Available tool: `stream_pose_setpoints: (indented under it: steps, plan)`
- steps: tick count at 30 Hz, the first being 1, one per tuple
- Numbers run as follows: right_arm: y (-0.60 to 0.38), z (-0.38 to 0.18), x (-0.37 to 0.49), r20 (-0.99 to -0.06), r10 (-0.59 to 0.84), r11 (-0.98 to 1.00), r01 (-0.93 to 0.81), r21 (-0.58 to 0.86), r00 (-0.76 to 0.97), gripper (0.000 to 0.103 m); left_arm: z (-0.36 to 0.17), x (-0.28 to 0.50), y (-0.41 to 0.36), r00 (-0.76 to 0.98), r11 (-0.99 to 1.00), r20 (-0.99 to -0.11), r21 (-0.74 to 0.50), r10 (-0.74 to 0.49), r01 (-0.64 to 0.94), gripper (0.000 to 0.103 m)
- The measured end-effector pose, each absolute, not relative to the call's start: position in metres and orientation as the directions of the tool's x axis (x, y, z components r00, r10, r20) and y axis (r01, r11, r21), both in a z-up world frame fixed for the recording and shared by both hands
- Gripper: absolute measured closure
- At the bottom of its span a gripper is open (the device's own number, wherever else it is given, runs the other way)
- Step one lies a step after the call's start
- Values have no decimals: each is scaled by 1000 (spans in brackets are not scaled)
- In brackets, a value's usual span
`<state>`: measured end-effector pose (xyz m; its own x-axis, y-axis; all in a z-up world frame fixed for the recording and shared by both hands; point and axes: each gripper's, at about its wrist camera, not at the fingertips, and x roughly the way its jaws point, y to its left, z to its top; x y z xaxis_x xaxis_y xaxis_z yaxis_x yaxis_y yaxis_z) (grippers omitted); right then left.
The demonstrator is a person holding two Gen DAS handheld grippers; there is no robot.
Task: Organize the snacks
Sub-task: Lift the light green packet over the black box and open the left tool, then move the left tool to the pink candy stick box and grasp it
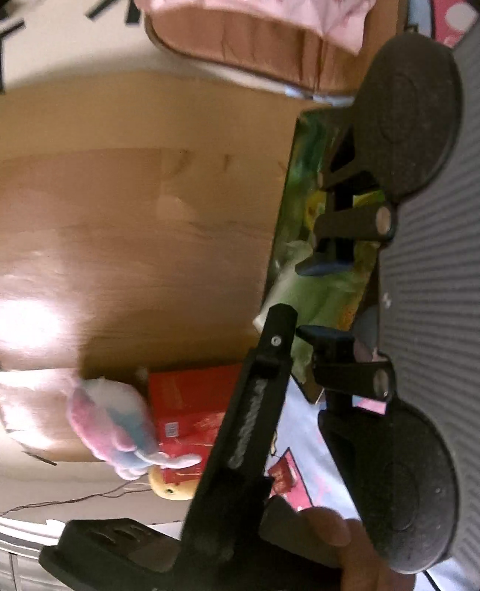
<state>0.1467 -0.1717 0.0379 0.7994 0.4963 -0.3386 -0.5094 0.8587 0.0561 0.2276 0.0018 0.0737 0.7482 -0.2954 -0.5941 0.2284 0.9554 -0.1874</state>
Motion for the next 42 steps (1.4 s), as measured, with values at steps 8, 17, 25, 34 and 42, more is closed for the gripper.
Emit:
stream_pose_setpoints:
  steps: [8,17,25,34,42]
  plan:
    - [-199,46,114,-250,498,867,-488,106,830,61,86,170,28,790,935,-510,-271,-340,227,50]
    - [-260,20,78,-385,441,888,-334,315,810,59,29,77,75,755,951,-594,-281,-278,129,50]
    - [-236,1,93,-506,510,854,-342,391,695,57,2,67,70,747,956,-608,-262,-270,132,50]
    - [-226,-2,101,-507,394,905,-228,359,766,57,-1,62,76,745,941,-591,-302,-309,151,49]
    - [-246,-5,123,-500,382,898,-182,401,778,57,-2,66,70,752,945,-586,-290,-301,153,46]
